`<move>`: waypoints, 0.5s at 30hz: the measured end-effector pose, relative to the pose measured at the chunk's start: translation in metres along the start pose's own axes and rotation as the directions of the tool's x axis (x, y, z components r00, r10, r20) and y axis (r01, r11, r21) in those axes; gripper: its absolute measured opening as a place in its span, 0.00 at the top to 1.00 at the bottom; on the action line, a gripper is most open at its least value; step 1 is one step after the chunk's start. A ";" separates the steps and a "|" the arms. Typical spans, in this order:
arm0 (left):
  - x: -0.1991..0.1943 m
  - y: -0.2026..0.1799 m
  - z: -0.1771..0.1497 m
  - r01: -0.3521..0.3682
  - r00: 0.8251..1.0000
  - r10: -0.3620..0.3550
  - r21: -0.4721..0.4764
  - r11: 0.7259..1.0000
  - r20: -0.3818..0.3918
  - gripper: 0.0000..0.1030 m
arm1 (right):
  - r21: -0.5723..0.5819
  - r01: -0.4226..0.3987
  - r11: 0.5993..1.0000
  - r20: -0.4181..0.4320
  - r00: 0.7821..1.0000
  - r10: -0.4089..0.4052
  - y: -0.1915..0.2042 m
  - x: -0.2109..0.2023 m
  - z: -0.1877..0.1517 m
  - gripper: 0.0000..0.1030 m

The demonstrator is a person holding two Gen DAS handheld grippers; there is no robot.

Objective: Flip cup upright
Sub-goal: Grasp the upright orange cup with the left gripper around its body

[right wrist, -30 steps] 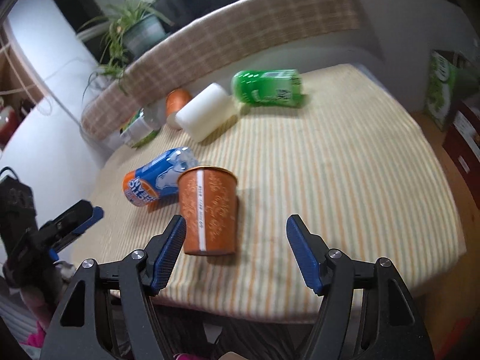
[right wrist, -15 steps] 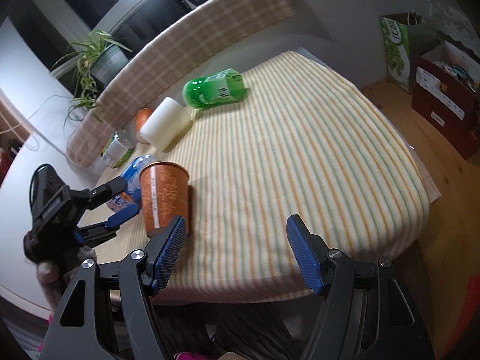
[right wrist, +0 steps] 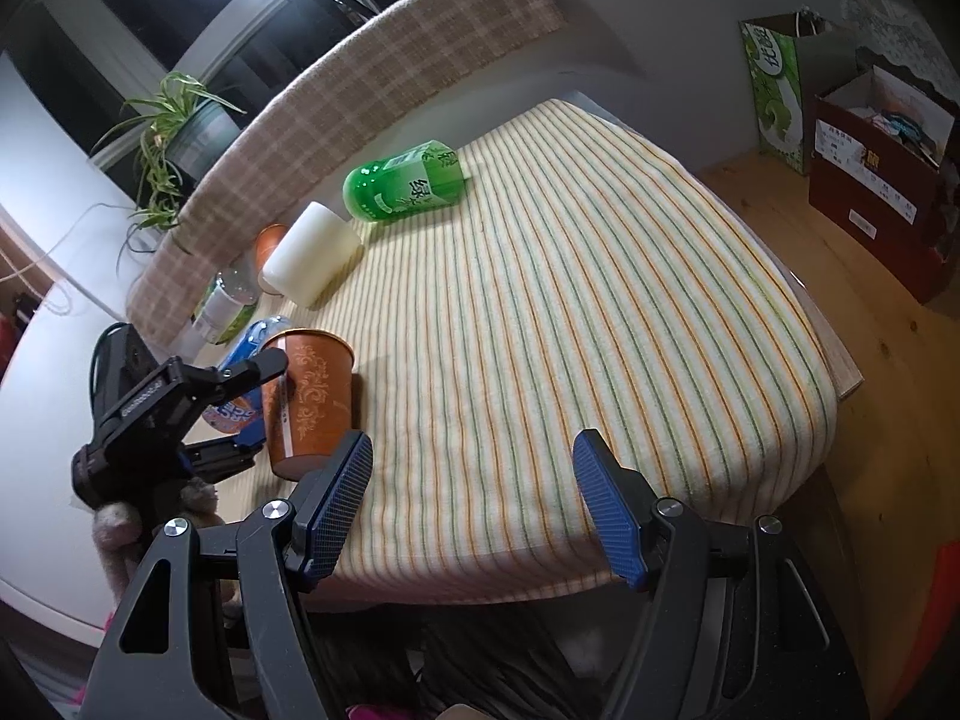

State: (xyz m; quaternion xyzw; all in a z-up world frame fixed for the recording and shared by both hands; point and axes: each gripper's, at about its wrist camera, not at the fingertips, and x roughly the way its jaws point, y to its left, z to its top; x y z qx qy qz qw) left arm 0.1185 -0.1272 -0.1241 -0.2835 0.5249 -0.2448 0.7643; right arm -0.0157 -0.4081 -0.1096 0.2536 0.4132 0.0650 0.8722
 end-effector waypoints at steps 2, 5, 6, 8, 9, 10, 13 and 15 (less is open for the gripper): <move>0.003 0.000 0.001 -0.002 1.000 0.002 0.005 1.000 -0.002 0.34 | 0.002 0.003 1.000 -0.003 1.000 -0.003 -0.002 0.000 0.000 0.33; 0.004 -0.003 0.000 -0.009 1.000 0.009 0.025 1.000 0.005 0.35 | 0.009 0.008 1.000 -0.004 1.000 -0.008 -0.004 0.001 0.000 0.33; 0.004 -0.004 0.000 -0.013 1.000 0.012 0.033 0.999 0.007 0.35 | 0.012 0.008 1.000 -0.004 1.000 -0.008 -0.005 0.001 0.000 0.33; 0.005 -0.008 -0.001 -0.021 1.000 0.020 0.048 0.999 0.014 0.35 | 0.017 0.009 1.000 -0.003 1.000 -0.009 -0.007 0.001 0.000 0.33; 0.004 -0.010 -0.001 -0.026 0.999 0.025 0.059 0.998 0.020 0.35 | 0.018 0.009 1.000 -0.003 1.000 -0.009 -0.007 0.001 0.000 0.33; 0.002 -0.013 -0.002 -0.034 0.999 0.032 0.073 0.997 0.028 0.35 | 0.019 0.009 1.000 -0.003 1.000 -0.009 -0.007 0.001 0.000 0.33; -0.004 -0.020 -0.006 -0.051 0.998 0.046 0.116 0.992 0.050 0.35 | 0.017 0.007 1.000 -0.006 1.000 -0.007 -0.007 0.002 0.000 0.33; -0.009 -0.025 -0.009 -0.068 0.996 0.058 0.147 0.987 0.070 0.35 | 0.017 0.007 1.000 -0.005 1.000 -0.007 -0.006 0.002 -0.001 0.33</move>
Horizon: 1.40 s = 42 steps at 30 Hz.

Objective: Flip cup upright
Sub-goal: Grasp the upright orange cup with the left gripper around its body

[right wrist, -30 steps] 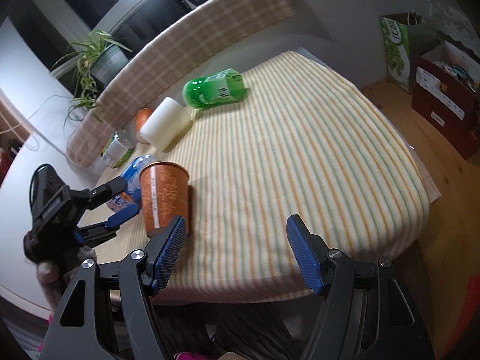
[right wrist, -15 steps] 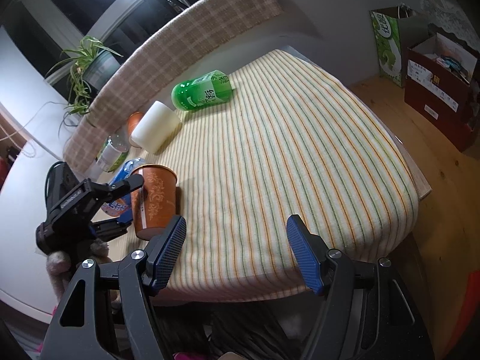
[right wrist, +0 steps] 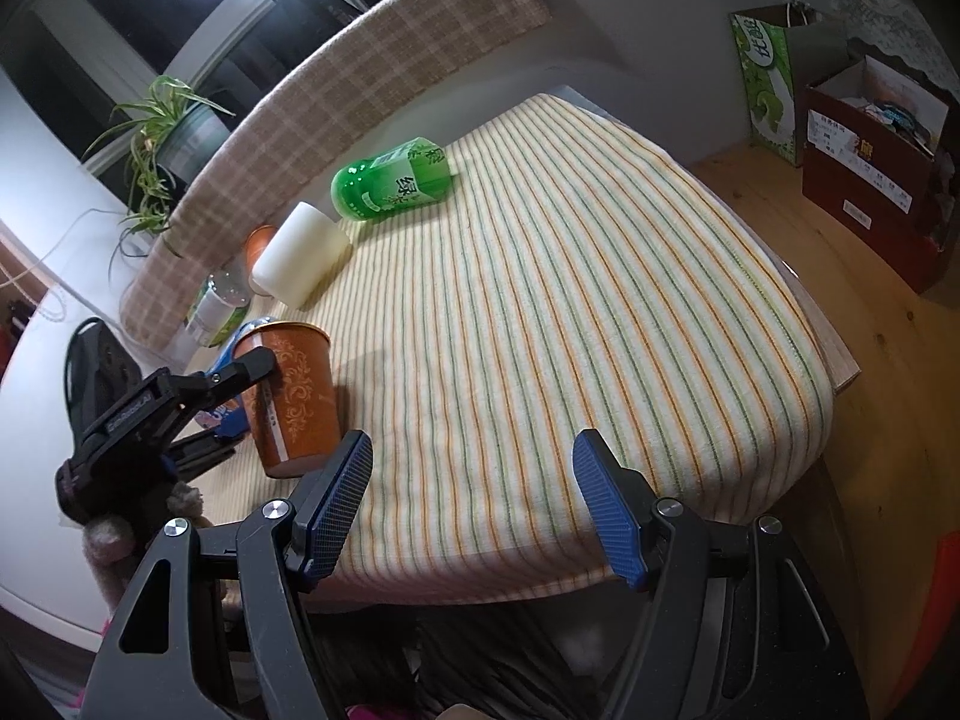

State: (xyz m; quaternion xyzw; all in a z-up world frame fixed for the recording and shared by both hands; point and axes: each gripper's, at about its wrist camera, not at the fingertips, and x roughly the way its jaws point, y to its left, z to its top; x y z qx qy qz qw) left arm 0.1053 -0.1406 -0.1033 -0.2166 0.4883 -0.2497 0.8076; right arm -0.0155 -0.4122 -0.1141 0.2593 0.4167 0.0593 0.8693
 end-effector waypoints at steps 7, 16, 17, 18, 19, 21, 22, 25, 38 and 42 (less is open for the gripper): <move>-0.016 -0.019 -0.005 -0.080 0.994 0.069 0.124 0.989 0.086 0.35 | 0.008 -0.005 1.000 0.000 1.000 0.005 0.000 0.000 -0.002 0.33; -0.022 -0.047 -0.012 -0.210 0.966 0.156 0.274 0.938 0.208 0.36 | 0.017 -0.003 1.000 0.007 1.000 0.003 -0.004 -0.002 -0.002 0.33; -0.021 -0.050 -0.013 -0.228 0.960 0.166 0.290 0.929 0.224 0.36 | 0.018 -0.002 1.000 0.007 1.000 0.002 -0.004 -0.002 -0.002 0.33; -0.021 -0.052 -0.014 -0.245 0.955 0.175 0.304 0.921 0.238 0.36 | 0.017 -0.001 1.000 0.007 1.000 0.001 -0.003 -0.002 -0.002 0.33; -0.020 -0.054 -0.014 -0.257 0.951 0.182 0.316 0.913 0.249 0.36 | 0.017 -0.001 1.000 0.006 1.000 0.000 -0.003 -0.001 -0.002 0.33; -0.018 -0.056 -0.014 -0.274 0.945 0.191 0.329 0.904 0.264 0.36 | 0.018 0.000 1.000 0.006 1.000 0.000 -0.003 -0.001 -0.002 0.33; -0.016 -0.056 -0.014 -0.279 0.944 0.193 0.333 0.901 0.269 0.36 | 0.018 0.001 1.000 0.007 1.000 -0.002 -0.004 -0.001 -0.002 0.33; -0.012 -0.057 -0.014 -0.299 0.937 0.205 0.347 0.889 0.283 0.36 | 0.018 0.003 1.000 0.006 1.000 -0.003 -0.005 -0.001 -0.002 0.33; -0.001 -0.058 -0.022 -0.315 0.937 0.220 0.387 0.867 0.270 0.36 | 0.021 0.005 1.000 0.001 1.000 -0.005 -0.007 -0.001 -0.002 0.33; -0.003 -0.058 -0.024 -0.310 0.940 0.217 0.391 0.866 0.264 0.36 | 0.020 0.005 1.000 0.002 1.000 -0.005 -0.005 0.000 -0.002 0.33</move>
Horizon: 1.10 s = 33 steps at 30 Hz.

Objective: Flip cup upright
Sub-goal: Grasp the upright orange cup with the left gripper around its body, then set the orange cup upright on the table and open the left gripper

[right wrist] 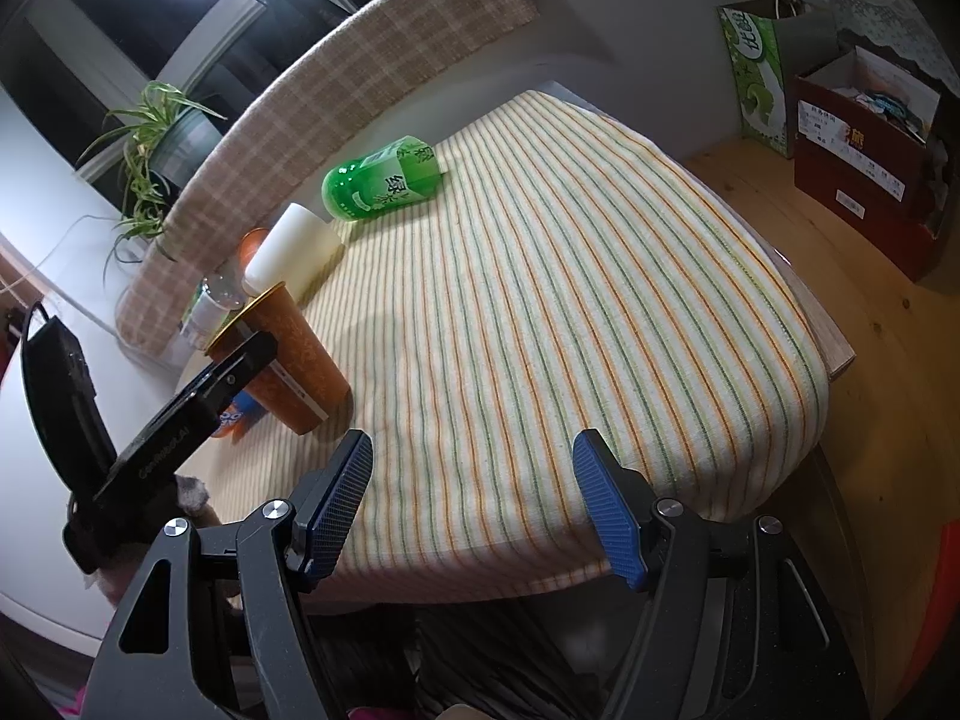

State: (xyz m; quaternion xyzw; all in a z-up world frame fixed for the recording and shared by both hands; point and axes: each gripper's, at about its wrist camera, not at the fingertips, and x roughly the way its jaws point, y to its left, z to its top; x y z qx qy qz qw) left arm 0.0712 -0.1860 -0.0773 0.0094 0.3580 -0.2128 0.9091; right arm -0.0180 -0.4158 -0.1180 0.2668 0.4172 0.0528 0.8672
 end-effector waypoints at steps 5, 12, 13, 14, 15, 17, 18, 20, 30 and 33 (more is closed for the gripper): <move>-0.004 0.001 -0.004 0.018 1.000 -0.018 0.001 1.000 -0.012 0.36 | -0.002 -0.002 1.000 -0.001 1.000 0.002 0.003 0.001 -0.001 0.33; -0.006 0.003 -0.013 0.071 0.996 -0.073 -0.042 0.997 -0.051 0.36 | -0.007 -0.005 1.000 0.002 1.000 0.005 0.008 -0.001 -0.002 0.33; -0.006 0.003 -0.014 0.071 0.996 -0.073 -0.041 0.997 -0.051 0.36 | -0.008 -0.006 1.000 0.003 1.000 0.006 0.009 -0.002 -0.002 0.33; -0.007 0.003 -0.015 0.074 0.996 -0.076 -0.044 0.996 -0.053 0.36 | -0.009 -0.006 1.000 0.003 1.000 0.006 0.009 -0.002 -0.002 0.33; -0.007 0.003 -0.015 0.077 0.995 -0.080 -0.047 0.996 -0.056 0.36 | -0.010 -0.006 1.000 0.004 1.000 0.006 0.010 -0.003 -0.002 0.33; -0.007 0.003 -0.017 0.087 0.994 -0.090 -0.050 0.995 -0.065 0.35 | -0.011 -0.006 1.000 0.004 1.000 0.006 0.010 -0.003 -0.003 0.33; -0.006 0.003 -0.017 0.092 0.993 -0.095 -0.051 0.994 -0.072 0.35 | -0.012 -0.007 1.000 0.004 1.000 0.007 0.011 -0.002 -0.003 0.33; -0.005 0.003 -0.019 0.099 0.991 -0.103 -0.053 0.994 -0.086 0.35 | -0.014 -0.007 1.000 0.004 1.000 0.007 0.011 -0.002 -0.003 0.33; -0.003 0.004 -0.025 0.105 0.986 -0.111 -0.056 0.993 -0.121 0.27 | -0.027 -0.003 1.000 0.009 1.000 0.003 0.018 -0.002 -0.003 0.33; -0.005 0.007 -0.028 0.105 0.986 -0.112 -0.059 0.993 -0.123 0.23 | -0.038 -0.002 0.999 0.009 1.000 0.002 0.022 -0.002 -0.003 0.33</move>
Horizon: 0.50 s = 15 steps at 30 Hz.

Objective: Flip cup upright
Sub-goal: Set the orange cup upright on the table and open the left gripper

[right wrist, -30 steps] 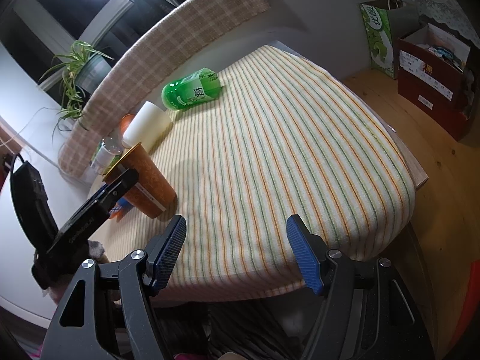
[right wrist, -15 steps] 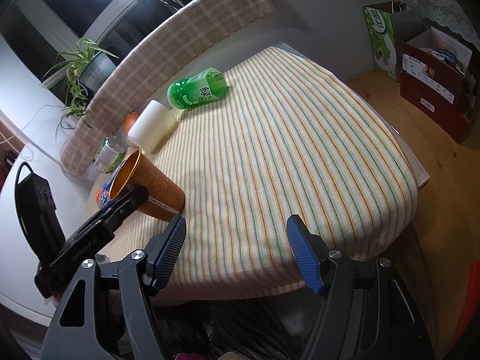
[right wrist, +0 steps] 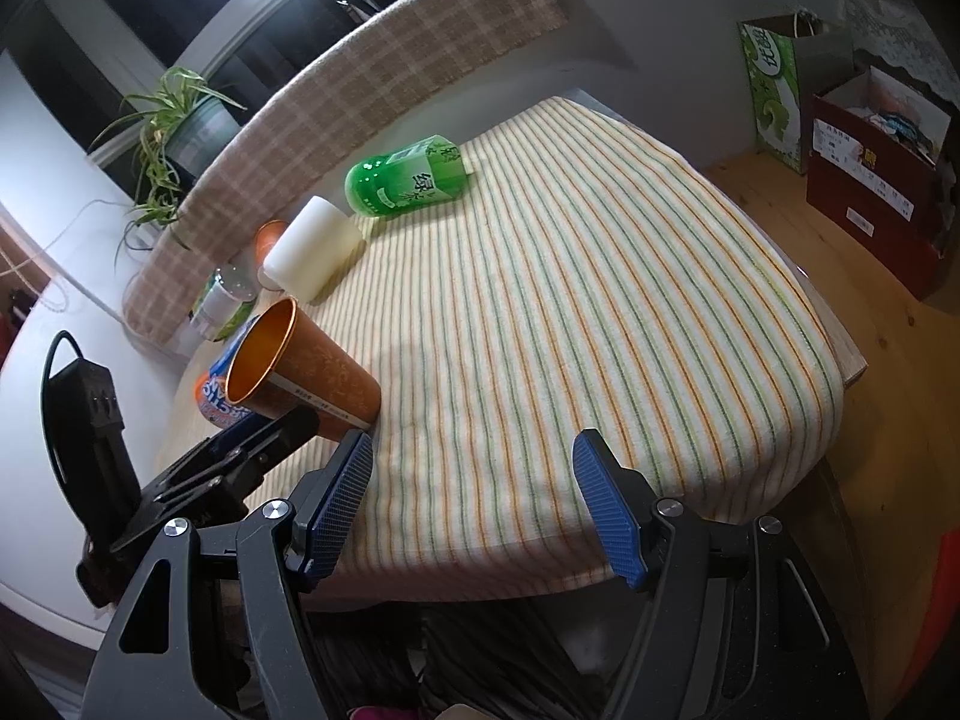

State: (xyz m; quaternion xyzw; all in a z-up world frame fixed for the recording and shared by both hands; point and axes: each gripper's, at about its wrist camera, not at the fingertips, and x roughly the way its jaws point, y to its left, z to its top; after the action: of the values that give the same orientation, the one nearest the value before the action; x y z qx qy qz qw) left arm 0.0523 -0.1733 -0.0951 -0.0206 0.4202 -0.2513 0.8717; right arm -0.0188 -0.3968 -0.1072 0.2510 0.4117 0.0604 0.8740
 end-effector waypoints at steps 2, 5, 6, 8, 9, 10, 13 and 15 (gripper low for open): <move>-0.002 0.003 -0.003 0.000 1.000 0.000 -0.002 1.000 -0.002 0.23 | -0.013 0.002 1.000 0.006 1.000 -0.002 0.004 0.000 0.000 0.33; -0.008 0.007 -0.007 -0.006 1.000 0.006 -0.002 1.000 0.005 0.23 | -0.036 0.005 0.999 0.022 1.000 -0.005 0.012 -0.001 0.000 0.33; -0.010 0.008 -0.008 -0.011 1.000 0.011 -0.001 1.000 0.009 0.23 | -0.046 0.007 0.999 0.032 0.999 -0.005 0.015 -0.001 0.000 0.33; -0.017 0.013 -0.011 -0.024 0.999 0.024 -0.002 1.000 0.022 0.23 | -0.064 0.009 0.998 0.045 0.999 -0.006 0.021 -0.001 0.000 0.33; -0.020 0.015 -0.012 -0.028 0.999 0.029 -0.004 1.000 0.028 0.23 | -0.073 0.010 0.997 0.050 0.999 -0.007 0.024 -0.001 0.000 0.33; -0.023 0.016 -0.013 -0.033 0.999 0.034 -0.006 0.999 0.035 0.23 | -0.087 0.016 0.996 0.058 0.998 -0.011 0.028 -0.001 0.000 0.33; -0.035 0.022 -0.015 -0.061 0.996 0.061 -0.011 0.998 0.069 0.23 | -0.122 0.025 0.992 0.083 0.996 -0.014 0.037 -0.003 0.000 0.33; -0.046 0.025 -0.016 -0.086 0.990 0.087 -0.012 0.996 0.108 0.23 | -0.146 0.030 0.989 0.108 0.994 -0.014 0.044 -0.004 0.001 0.33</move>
State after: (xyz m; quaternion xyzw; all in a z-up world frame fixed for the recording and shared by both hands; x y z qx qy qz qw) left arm 0.0270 -0.1278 -0.0787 -0.0193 0.3736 -0.2102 0.9032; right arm -0.0166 -0.3607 -0.0827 0.1841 0.3617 0.0675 0.9115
